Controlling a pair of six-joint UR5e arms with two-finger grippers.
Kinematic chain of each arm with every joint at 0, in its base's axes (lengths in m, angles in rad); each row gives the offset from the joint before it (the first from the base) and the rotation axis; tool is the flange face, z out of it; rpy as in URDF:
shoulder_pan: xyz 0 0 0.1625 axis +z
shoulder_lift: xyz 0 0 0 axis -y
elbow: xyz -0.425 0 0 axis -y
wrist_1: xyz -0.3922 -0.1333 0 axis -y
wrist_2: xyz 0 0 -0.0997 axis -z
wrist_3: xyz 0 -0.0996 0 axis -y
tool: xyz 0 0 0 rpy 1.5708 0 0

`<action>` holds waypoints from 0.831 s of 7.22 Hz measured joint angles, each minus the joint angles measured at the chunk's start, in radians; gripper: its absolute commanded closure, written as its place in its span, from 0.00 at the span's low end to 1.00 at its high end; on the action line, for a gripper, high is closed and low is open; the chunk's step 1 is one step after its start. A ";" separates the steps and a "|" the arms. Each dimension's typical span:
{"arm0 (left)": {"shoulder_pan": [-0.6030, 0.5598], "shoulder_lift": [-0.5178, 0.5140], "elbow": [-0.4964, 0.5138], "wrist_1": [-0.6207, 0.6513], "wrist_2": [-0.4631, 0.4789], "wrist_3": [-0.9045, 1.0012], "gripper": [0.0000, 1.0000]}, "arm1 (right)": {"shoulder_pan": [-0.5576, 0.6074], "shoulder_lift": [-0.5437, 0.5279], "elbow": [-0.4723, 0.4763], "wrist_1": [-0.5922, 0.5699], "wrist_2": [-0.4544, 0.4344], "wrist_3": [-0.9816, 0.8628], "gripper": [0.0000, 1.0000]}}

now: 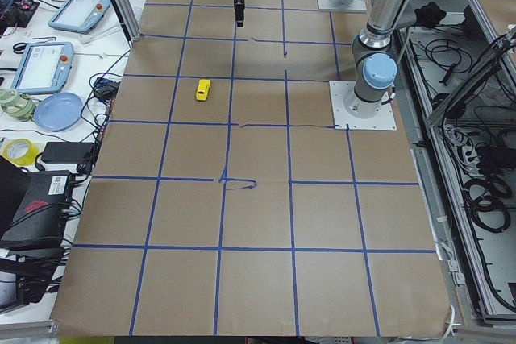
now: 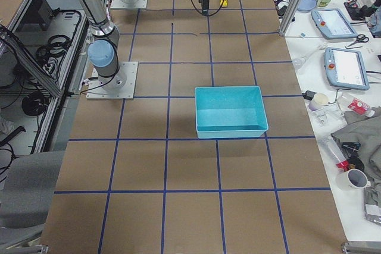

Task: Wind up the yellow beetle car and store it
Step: 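Lower the left gripper over the yellow beetle car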

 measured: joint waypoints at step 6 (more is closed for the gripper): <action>0.035 -0.131 -0.107 0.277 0.094 -0.885 0.00 | 0.000 0.000 0.000 0.001 0.000 0.000 0.00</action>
